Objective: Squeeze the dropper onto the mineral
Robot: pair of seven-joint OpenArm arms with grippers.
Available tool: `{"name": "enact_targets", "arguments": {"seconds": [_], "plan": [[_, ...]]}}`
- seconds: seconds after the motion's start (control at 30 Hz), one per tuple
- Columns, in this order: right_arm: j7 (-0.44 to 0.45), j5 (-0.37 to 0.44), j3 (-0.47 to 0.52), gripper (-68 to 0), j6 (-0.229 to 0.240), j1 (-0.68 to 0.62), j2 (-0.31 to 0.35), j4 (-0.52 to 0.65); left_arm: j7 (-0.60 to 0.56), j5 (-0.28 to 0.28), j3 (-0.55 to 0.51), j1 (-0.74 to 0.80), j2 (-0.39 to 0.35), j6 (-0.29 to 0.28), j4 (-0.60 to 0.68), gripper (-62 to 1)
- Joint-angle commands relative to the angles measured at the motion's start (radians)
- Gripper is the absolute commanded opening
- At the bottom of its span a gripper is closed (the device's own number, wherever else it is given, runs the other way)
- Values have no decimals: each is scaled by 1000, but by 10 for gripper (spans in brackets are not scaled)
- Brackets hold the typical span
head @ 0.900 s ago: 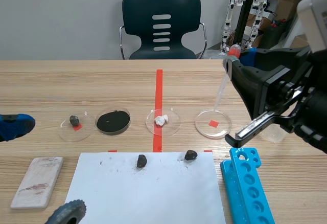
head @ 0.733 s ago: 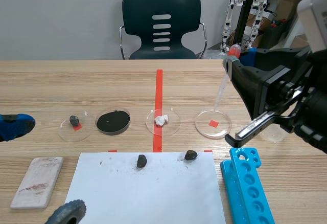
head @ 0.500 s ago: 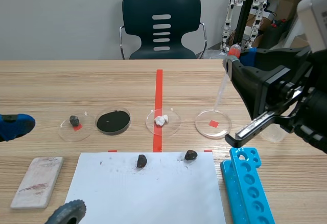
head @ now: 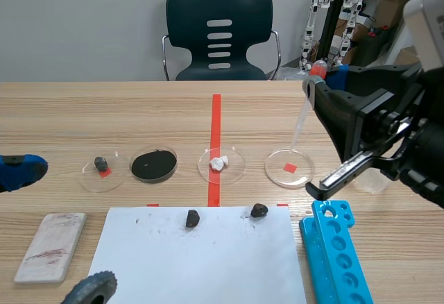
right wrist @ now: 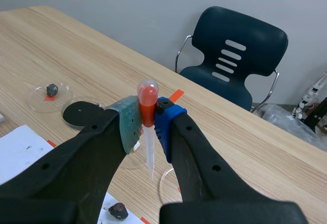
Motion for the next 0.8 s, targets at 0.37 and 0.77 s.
{"name": "enact_targets", "arguments": {"seconds": [0.37,0.77], "plan": [[8,7,5,-596,-3,12,3,7,-13,-10,-2,6,7,2,4,14],[4,7,-12,-596,-3,90,3,-20,-13,-10,-2,6,7,2,4,14]]}}
